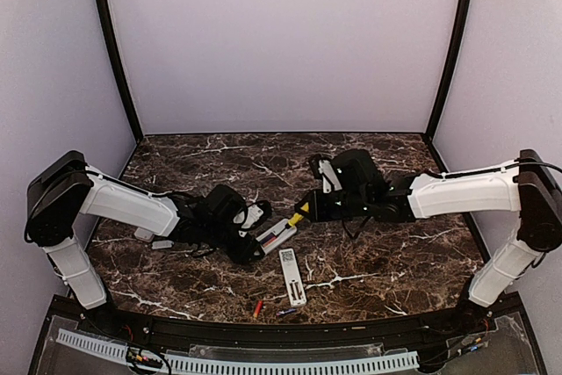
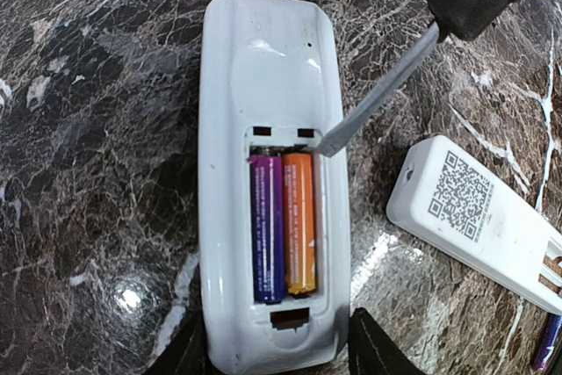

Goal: Unload the batteries from the remote control
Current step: Remove the battery from the remote control without the battery cover.

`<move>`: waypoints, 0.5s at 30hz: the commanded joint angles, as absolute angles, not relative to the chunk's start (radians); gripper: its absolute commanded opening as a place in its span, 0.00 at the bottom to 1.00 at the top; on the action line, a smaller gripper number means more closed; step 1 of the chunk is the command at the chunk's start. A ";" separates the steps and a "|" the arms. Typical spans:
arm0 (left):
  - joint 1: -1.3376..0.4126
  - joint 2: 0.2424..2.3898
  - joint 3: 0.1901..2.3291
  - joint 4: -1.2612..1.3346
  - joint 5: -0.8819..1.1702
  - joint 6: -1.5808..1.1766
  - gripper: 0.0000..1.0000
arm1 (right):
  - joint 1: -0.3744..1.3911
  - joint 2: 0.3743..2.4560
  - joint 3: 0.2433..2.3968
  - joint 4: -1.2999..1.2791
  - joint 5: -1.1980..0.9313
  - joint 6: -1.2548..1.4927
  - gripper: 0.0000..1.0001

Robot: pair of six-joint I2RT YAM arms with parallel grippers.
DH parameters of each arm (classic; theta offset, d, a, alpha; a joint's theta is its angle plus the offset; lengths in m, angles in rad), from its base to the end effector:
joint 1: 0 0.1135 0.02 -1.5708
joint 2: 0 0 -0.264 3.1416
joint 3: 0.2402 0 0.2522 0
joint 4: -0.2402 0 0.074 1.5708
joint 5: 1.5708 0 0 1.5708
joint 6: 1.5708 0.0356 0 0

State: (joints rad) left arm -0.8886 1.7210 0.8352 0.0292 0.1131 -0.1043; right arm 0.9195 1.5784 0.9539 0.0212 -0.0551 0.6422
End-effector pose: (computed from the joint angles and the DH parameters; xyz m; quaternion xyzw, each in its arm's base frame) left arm 0.2066 -0.2607 0.1401 0.3758 0.8569 -0.2128 0.2816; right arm 0.2082 0.2764 0.2208 -0.1350 0.8747 0.3446 0.3131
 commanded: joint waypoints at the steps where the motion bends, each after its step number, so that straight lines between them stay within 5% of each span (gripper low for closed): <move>1: -0.910 1.769 0.808 -0.032 0.140 -0.089 0.28 | 0.931 1.586 0.994 0.064 -0.033 0.599 0.00; 15: -0.910 1.769 0.809 -0.036 0.141 -0.086 0.28 | 0.938 1.643 1.023 0.058 -0.023 0.560 0.00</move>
State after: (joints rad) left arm -0.8886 1.7218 0.8352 0.0299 0.1139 -0.1047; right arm 0.9230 1.6287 0.9905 0.0486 -0.0483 0.5892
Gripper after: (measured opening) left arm 0.485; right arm 0.132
